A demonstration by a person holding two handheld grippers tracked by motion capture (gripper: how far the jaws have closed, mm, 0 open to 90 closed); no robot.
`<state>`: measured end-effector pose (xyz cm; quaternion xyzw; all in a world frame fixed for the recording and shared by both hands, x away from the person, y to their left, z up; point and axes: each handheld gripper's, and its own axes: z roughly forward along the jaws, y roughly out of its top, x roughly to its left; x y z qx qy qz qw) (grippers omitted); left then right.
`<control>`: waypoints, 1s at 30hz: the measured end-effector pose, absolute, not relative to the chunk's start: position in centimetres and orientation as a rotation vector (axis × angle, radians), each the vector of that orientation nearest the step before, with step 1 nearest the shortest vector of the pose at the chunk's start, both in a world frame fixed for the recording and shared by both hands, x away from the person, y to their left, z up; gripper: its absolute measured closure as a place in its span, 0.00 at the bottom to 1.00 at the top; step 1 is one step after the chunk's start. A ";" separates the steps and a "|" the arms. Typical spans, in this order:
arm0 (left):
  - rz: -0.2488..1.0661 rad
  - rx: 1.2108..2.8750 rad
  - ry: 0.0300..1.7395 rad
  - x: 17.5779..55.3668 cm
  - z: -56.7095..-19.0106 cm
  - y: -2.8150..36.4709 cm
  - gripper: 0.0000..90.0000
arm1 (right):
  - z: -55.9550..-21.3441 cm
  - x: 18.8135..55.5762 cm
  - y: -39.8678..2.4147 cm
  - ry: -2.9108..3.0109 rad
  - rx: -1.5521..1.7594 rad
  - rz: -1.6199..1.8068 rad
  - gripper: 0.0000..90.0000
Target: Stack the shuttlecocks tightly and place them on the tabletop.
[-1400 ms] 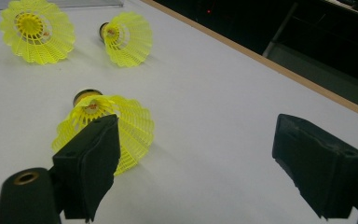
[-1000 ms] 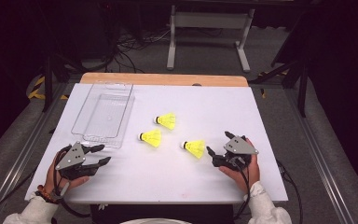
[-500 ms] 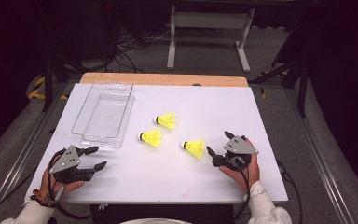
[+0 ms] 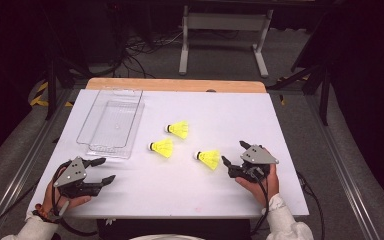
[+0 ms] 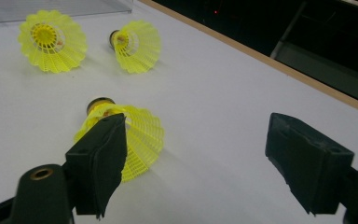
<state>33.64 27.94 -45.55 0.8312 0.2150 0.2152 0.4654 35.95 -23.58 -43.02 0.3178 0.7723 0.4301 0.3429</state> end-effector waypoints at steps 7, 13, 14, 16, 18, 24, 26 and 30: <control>0.505 2.052 0.496 33.6 -45.5 27.2 0.36 | -42.9 36.0 -23.6 2.019 0.832 1.130 0.25; 0.503 2.046 0.507 33.8 -45.6 27.2 0.35 | -42.9 36.0 -23.5 2.028 0.834 1.137 0.25; 0.504 2.045 0.514 33.8 -45.7 27.2 0.34 | -42.8 36.0 -23.5 2.028 0.832 1.140 0.25; 0.508 2.054 0.511 33.9 -45.8 27.2 0.33 | -42.5 36.1 -23.5 2.034 0.831 1.168 0.27; 0.507 2.056 0.516 33.9 -45.9 27.1 0.33 | -42.2 36.1 -23.4 2.036 0.830 1.173 0.28; 0.513 2.047 0.523 33.9 -45.8 27.2 0.29 | -40.9 36.4 -22.8 2.072 0.813 1.204 0.29; 0.515 2.050 0.525 33.8 -45.8 27.2 0.27 | -40.4 36.6 -22.5 2.086 0.812 1.218 0.29; 0.517 2.047 0.529 33.8 -45.8 27.2 0.24 | -39.9 37.0 -21.5 2.118 0.803 1.192 0.25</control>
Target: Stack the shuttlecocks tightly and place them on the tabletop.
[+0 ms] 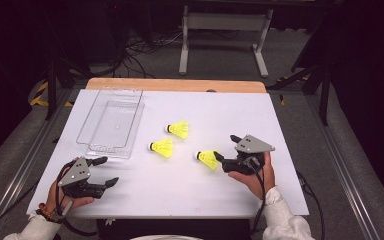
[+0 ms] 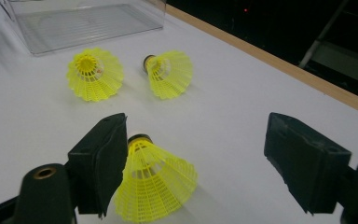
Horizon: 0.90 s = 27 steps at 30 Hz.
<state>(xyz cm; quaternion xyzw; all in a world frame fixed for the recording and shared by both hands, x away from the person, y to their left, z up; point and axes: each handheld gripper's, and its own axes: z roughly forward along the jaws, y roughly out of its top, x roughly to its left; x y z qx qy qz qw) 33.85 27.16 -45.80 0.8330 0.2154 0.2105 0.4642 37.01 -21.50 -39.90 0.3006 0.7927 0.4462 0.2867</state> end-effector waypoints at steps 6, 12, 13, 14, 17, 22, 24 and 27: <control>0.530 2.042 0.542 33.8 -45.8 27.2 0.19 | -38.5 38.6 -18.4 2.187 0.738 1.179 0.24; 0.523 2.051 0.545 33.8 -45.8 27.1 0.19 | -37.8 40.1 -16.3 2.252 0.699 1.137 0.25; 0.523 2.053 0.543 33.8 -45.8 27.1 0.19 | -37.7 40.4 -16.1 2.261 0.694 1.136 0.26; 0.527 2.055 0.541 33.8 -45.8 27.1 0.19 | -37.7 40.8 -15.8 2.272 0.693 1.133 0.27; 0.524 2.059 0.540 33.8 -45.9 27.0 0.19 | -37.6 41.9 -14.9 2.316 0.695 1.127 0.29; 0.526 2.062 0.537 33.9 -45.9 26.9 0.19 | -37.7 43.5 -13.2 2.401 0.669 1.065 0.36; 0.525 2.061 0.538 33.9 -45.9 26.9 0.19 | -37.7 44.2 -12.6 2.432 0.658 1.033 0.37; 0.527 2.063 0.535 33.9 -45.9 26.9 0.19 | -37.9 45.4 -11.4 2.505 0.639 0.966 0.41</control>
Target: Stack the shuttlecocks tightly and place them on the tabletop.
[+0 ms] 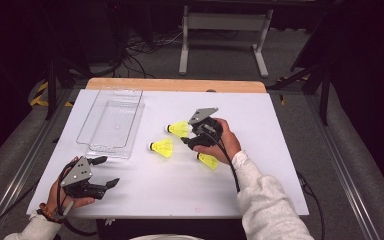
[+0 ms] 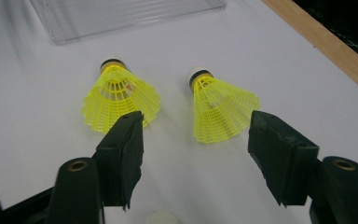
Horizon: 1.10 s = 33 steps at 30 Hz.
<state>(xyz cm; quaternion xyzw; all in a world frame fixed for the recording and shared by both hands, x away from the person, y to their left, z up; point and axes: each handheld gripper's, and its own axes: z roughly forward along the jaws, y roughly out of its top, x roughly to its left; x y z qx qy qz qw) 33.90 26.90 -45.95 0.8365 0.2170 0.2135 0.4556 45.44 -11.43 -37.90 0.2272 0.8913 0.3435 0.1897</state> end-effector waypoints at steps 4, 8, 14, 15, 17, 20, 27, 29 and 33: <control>0.526 2.064 0.534 33.9 -46.0 27.0 0.19 | -38.4 46.7 -10.4 2.573 0.631 0.895 0.43; 0.524 2.061 0.535 33.9 -45.9 27.0 0.19 | -39.4 47.9 -9.7 2.631 0.630 0.845 0.45; 0.524 2.062 0.532 33.9 -45.9 27.0 0.19 | -40.8 49.1 -8.9 2.688 0.630 0.765 0.49; 0.525 2.062 0.532 33.9 -45.9 27.0 0.19 | -41.0 49.3 -8.8 2.693 0.630 0.758 0.50; 0.525 2.063 0.531 33.9 -46.0 27.0 0.19 | -41.1 49.5 -8.8 2.694 0.640 0.750 0.51; 0.528 2.064 0.529 33.9 -46.0 27.0 0.19 | -41.4 50.0 -8.8 2.698 0.645 0.748 0.56; 0.523 2.063 0.532 33.9 -46.0 27.1 0.18 | -41.9 50.7 -8.5 2.706 0.659 0.753 0.67; 0.524 2.067 0.530 34.0 -46.0 27.1 0.18 | -41.9 50.8 -8.3 2.707 0.667 0.764 0.72; 0.525 2.065 0.530 33.9 -46.0 27.1 0.18 | -41.8 50.8 -8.0 2.695 0.657 0.773 0.79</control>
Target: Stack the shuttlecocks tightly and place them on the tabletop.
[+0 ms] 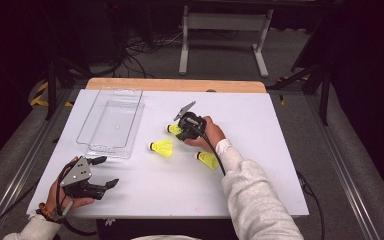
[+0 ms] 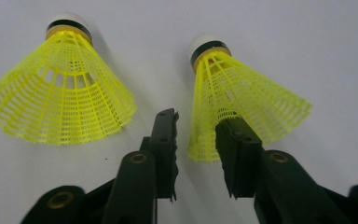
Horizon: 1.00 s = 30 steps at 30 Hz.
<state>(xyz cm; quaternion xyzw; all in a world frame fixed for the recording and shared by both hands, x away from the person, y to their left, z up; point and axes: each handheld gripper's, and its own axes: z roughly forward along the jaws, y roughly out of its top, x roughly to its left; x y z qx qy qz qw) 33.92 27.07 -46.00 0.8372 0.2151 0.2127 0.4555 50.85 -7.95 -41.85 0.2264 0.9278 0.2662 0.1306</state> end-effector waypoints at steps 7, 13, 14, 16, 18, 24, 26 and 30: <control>0.531 2.066 0.533 33.8 -46.0 27.2 0.18 | -42.1 51.0 -7.8 2.688 0.667 0.758 0.90; 0.537 2.061 0.546 33.8 -46.0 27.2 0.18 | -42.1 51.0 -7.7 2.673 0.667 0.736 0.98; 0.536 2.063 0.545 33.8 -46.0 27.2 0.18 | -42.1 51.0 -7.7 2.671 0.666 0.735 0.99; 0.534 2.067 0.547 33.7 -46.1 27.2 0.18 | -42.1 51.1 -7.7 2.662 0.663 0.729 0.99; 0.536 2.065 0.548 33.7 -46.1 27.3 0.18 | -42.1 51.2 -7.7 2.659 0.670 0.725 1.00; 0.542 2.059 0.547 33.7 -46.1 27.4 0.18 | -42.0 51.2 -7.9 2.644 0.674 0.722 1.00; 0.541 2.059 0.546 33.8 -46.0 27.3 0.18 | -41.9 51.2 -8.0 2.636 0.676 0.723 1.00; 0.540 2.060 0.546 33.8 -46.1 27.3 0.18 | -41.7 51.2 -8.2 2.622 0.677 0.736 1.00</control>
